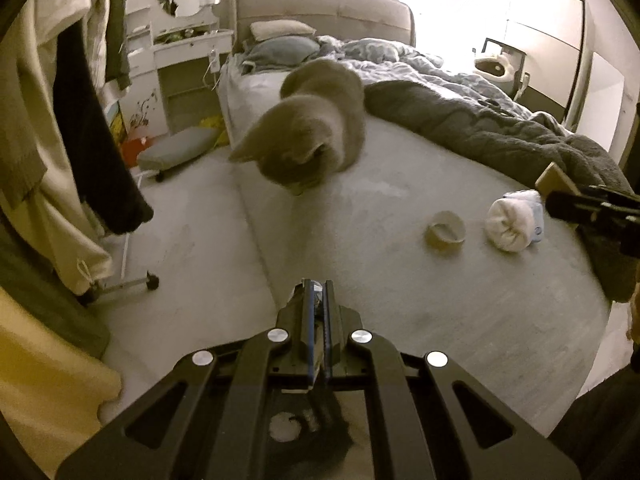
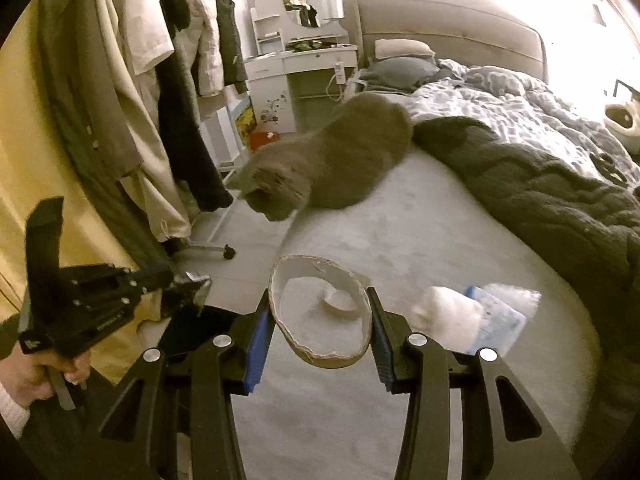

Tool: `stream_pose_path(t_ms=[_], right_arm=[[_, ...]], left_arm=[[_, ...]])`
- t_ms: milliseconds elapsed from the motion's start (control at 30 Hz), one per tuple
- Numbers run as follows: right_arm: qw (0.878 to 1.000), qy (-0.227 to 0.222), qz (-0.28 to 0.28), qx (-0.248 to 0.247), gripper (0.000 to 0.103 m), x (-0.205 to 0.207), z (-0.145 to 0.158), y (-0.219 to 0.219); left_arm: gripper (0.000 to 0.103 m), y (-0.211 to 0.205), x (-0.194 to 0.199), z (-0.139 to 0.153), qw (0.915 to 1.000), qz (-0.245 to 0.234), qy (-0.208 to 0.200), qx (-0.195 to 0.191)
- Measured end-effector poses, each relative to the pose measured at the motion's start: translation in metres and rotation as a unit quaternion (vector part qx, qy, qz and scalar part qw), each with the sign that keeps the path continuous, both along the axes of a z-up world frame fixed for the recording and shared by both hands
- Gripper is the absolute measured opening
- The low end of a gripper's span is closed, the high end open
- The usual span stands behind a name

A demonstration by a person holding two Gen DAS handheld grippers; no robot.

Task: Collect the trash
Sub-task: 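Carry the packet in the left tool while the right tool carries the tape roll to the bin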

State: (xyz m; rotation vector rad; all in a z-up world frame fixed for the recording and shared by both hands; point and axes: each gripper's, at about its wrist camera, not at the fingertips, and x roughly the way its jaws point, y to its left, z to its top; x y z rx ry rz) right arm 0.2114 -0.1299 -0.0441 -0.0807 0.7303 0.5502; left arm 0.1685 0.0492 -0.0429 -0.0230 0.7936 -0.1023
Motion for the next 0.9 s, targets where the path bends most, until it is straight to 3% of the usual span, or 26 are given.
stream_pose_path(t_ms=[467, 900], right_arm=[[0.999, 0.012, 0.048, 0.019, 0.045, -0.004, -0.003, 0.076], [0.996, 0.028, 0.089, -0.004, 0.045, -0.002, -0.019, 0.139]], left_arm=[[0.004, 0.064, -0.003, -0.044, 0.9975, 0.039, 0.058, 0.008], [0.004, 0.102, -0.005, -0.117, 0.9851, 0.055, 0.163, 0.0]])
